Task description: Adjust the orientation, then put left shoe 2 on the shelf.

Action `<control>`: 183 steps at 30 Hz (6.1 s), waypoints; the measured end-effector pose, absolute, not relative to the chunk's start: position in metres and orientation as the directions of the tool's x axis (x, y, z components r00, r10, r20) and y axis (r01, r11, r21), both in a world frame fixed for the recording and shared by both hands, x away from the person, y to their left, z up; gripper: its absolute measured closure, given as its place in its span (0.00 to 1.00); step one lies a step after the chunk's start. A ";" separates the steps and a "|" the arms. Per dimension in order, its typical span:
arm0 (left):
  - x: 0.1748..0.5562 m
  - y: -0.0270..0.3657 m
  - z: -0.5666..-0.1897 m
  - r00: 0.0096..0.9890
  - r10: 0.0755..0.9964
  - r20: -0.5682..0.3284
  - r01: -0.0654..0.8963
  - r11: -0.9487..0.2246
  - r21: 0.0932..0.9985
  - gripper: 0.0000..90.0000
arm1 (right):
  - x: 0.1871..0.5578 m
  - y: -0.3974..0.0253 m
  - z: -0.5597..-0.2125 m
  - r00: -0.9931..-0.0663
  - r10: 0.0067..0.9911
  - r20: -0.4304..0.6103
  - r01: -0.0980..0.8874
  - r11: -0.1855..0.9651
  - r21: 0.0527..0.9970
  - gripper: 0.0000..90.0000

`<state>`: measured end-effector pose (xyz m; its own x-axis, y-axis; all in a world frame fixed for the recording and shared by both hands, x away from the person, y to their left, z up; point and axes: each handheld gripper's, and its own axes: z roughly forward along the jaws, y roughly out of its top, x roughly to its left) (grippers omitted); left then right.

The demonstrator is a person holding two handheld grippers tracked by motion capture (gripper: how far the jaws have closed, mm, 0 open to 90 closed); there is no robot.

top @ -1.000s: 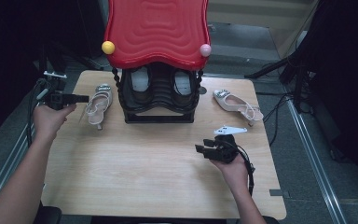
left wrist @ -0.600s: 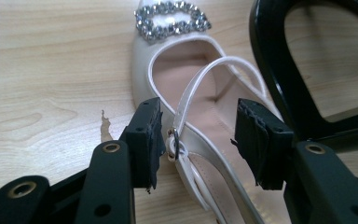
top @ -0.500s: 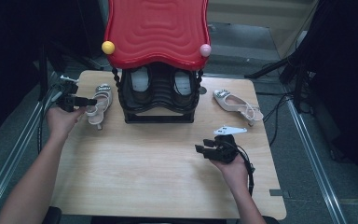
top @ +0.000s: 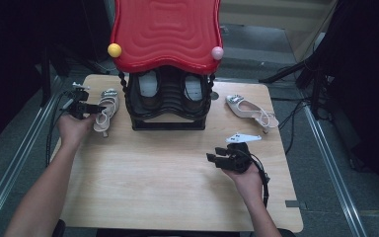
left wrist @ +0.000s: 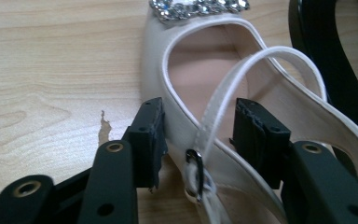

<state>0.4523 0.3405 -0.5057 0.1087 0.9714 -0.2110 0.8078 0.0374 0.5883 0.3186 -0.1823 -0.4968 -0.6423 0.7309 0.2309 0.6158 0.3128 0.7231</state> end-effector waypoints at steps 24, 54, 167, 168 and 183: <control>0.446 0.351 -0.484 0.016 0.960 -0.279 0.793 0.158 0.589 0.94 | 0.319 -0.182 -0.497 -0.639 0.735 0.228 0.616 0.312 0.723 0.60; 0.447 0.344 -0.367 0.120 0.953 -0.279 0.748 0.098 0.656 0.94 | 0.318 -0.181 -0.496 -0.642 0.733 0.224 0.614 0.316 0.723 0.60; 0.455 0.194 -0.168 0.408 0.888 -0.213 0.608 -0.090 0.789 0.59 | 0.315 -0.176 -0.496 -0.658 0.725 0.203 0.600 0.342 0.724 0.59; 0.454 0.194 -0.167 0.412 0.884 -0.221 0.606 -0.086 0.790 0.58 | 0.315 -0.176 -0.496 -0.658 0.726 0.201 0.599 0.342 0.724 0.59; 0.434 0.212 -0.150 0.461 0.858 -0.229 0.579 -0.095 0.810 0.54 | 0.315 -0.179 -0.495 -0.651 0.731 0.203 0.601 0.333 0.727 0.59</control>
<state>0.4336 0.2122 -0.1502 0.4606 0.8575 -0.2291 0.5792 -0.0948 0.8096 0.3152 -0.1791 -0.4951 -0.6513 0.7312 0.2028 0.6005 0.3334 0.7268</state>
